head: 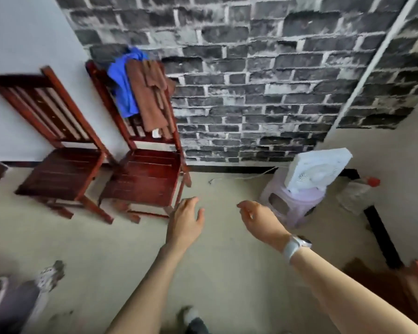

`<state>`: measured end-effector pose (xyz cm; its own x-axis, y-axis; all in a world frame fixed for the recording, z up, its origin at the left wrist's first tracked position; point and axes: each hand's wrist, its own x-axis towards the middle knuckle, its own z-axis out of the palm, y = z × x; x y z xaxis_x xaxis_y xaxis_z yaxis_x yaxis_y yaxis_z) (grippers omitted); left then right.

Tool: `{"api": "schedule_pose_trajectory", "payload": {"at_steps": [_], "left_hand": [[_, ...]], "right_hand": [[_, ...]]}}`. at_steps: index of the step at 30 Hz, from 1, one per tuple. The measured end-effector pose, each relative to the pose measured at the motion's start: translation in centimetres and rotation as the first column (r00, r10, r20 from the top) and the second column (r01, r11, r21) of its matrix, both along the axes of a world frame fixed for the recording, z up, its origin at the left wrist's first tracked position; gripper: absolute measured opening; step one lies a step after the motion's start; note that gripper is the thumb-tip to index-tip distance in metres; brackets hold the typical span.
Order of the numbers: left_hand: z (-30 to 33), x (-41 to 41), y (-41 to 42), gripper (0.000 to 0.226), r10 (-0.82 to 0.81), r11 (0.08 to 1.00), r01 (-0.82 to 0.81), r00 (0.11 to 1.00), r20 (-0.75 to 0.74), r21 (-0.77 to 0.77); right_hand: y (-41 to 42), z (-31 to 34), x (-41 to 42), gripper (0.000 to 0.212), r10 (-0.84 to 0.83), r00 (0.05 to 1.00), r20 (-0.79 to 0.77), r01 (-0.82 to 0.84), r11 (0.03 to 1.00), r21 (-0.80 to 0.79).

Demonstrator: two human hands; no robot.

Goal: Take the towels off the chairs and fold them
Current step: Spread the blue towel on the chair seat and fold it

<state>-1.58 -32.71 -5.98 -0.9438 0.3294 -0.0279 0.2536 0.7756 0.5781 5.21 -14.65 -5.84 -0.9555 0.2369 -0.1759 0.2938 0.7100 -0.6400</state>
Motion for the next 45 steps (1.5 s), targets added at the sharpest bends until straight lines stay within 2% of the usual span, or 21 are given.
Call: {"api": "schedule_pose_trajectory", "payload": {"at_steps": [7,11,16,20,26,30,33,37,40,42,43,45], "left_hand": [[1.1,-7.5,-17.3,0.033,0.261,0.965,-0.261,0.965,0.007,-0.008],[1.8,-12.5,-22.1,0.035,0.327,0.945,-0.327,0.945,0.005,-0.004],[2.3,-20.7,-24.4,0.037,0.327,0.945,-0.326,0.945,0.001,0.034],[3.6,-30.4,-24.0,0.036,0.287,0.957,-0.284,0.955,-0.069,0.058],[8.2,-46.1,-20.6,0.037,0.167,0.985,-0.158,0.975,-0.144,0.072],[9.8,-54.4,-18.1,0.037,0.101,0.993,-0.091,0.982,-0.156,0.074],[9.7,-59.2,-16.4,0.040,0.027,0.999,-0.020,0.990,-0.139,0.047],[8.6,-64.8,-14.2,0.051,-0.069,0.996,0.063,0.990,-0.121,-0.056],[7.5,-68.1,-12.9,0.068,-0.147,0.974,0.119,0.979,-0.139,-0.193],[6.6,-69.7,-12.4,0.070,-0.228,0.941,0.179,0.962,-0.150,-0.287],[6.1,-70.5,-12.4,0.065,-0.271,0.931,0.216,0.949,-0.161,-0.295],[5.2,-72.2,-12.6,0.048,-0.312,0.946,0.287,0.931,-0.192,-0.148]], "right_hand": [[-16.3,0.9,-11.6,0.029,0.268,0.962,0.047,-0.267,0.963,-0.023],[-20.8,1.4,-17.1,0.031,0.338,0.938,0.073,-0.339,0.941,-0.012],[-22.8,1.7,-25.5,0.033,0.366,0.929,0.058,-0.365,0.931,-0.011],[-22.1,2.3,-35.1,0.032,0.338,0.941,-0.007,-0.338,0.941,0.000],[-18.9,3.9,-50.2,0.031,0.175,0.975,-0.138,-0.172,0.984,0.033],[-16.5,6.3,-58.5,0.033,0.108,0.967,-0.232,-0.085,0.991,0.105],[-15.7,7.1,-63.0,0.042,0.134,0.949,-0.287,-0.054,0.961,0.272],[-15.5,6.9,-67.4,0.046,0.160,0.964,-0.213,-0.044,0.885,0.464],[-15.2,5.7,-69.1,0.058,0.099,0.990,-0.100,-0.036,0.867,0.497],[-15.0,4.8,-69.2,0.064,0.083,0.995,-0.051,-0.046,0.859,0.510],[-15.1,4.4,-69.2,0.065,0.073,0.996,-0.048,-0.037,0.851,0.524],[-15.4,4.1,-69.1,0.065,0.042,0.997,-0.065,0.000,0.842,0.540]]}}
